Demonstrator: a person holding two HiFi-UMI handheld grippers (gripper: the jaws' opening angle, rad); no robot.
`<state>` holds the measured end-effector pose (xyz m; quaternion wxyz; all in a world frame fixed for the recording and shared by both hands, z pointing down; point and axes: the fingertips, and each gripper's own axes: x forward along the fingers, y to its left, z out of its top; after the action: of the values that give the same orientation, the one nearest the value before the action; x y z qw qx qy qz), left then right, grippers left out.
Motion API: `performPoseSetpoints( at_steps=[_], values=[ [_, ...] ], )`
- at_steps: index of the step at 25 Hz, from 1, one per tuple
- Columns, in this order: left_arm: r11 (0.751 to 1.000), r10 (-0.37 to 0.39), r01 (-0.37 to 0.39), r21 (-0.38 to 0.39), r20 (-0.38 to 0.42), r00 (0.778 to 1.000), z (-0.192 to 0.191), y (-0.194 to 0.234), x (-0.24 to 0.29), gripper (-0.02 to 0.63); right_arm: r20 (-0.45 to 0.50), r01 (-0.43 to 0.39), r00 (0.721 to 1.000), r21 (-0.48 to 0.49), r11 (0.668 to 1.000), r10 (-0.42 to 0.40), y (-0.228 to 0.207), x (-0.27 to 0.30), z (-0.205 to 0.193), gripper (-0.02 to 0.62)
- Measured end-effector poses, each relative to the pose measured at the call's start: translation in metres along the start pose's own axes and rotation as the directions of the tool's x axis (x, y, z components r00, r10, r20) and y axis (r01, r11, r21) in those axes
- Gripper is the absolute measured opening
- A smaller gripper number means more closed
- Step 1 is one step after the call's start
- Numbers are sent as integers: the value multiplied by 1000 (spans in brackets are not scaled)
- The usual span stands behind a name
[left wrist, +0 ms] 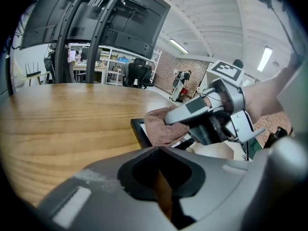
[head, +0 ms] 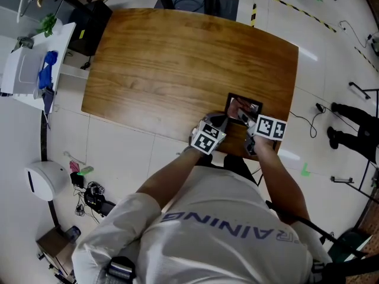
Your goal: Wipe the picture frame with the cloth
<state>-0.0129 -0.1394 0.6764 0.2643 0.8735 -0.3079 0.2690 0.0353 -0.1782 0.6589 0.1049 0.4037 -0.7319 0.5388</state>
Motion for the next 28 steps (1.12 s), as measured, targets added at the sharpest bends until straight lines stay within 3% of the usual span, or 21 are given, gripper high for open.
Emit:
performPoseSetpoints(
  at_steps=[15,18,20,24,28],
  values=[
    [1000,1,-1,5,-1,1000,-1,1,0,6,98,71,992,102,992,-81,-62,-84,1,120],
    [998,-19,18,-64,-11,1000,-2,3,-2,6,116,69,990,115,991,-82,-63,-83,-2,120],
    [993,-26,25,-117,-4,1000,7,12,-3,6,119,71,989,108,992,-84,-63,-82,-3,120],
    [992,-54,58,-110,36,998,51,38,10,6,109,83,990,77,994,-91,-61,-82,-1,120],
    [992,-88,88,-90,5,996,76,49,29,6,106,88,990,67,994,-94,-60,-81,-3,120]
  ],
)
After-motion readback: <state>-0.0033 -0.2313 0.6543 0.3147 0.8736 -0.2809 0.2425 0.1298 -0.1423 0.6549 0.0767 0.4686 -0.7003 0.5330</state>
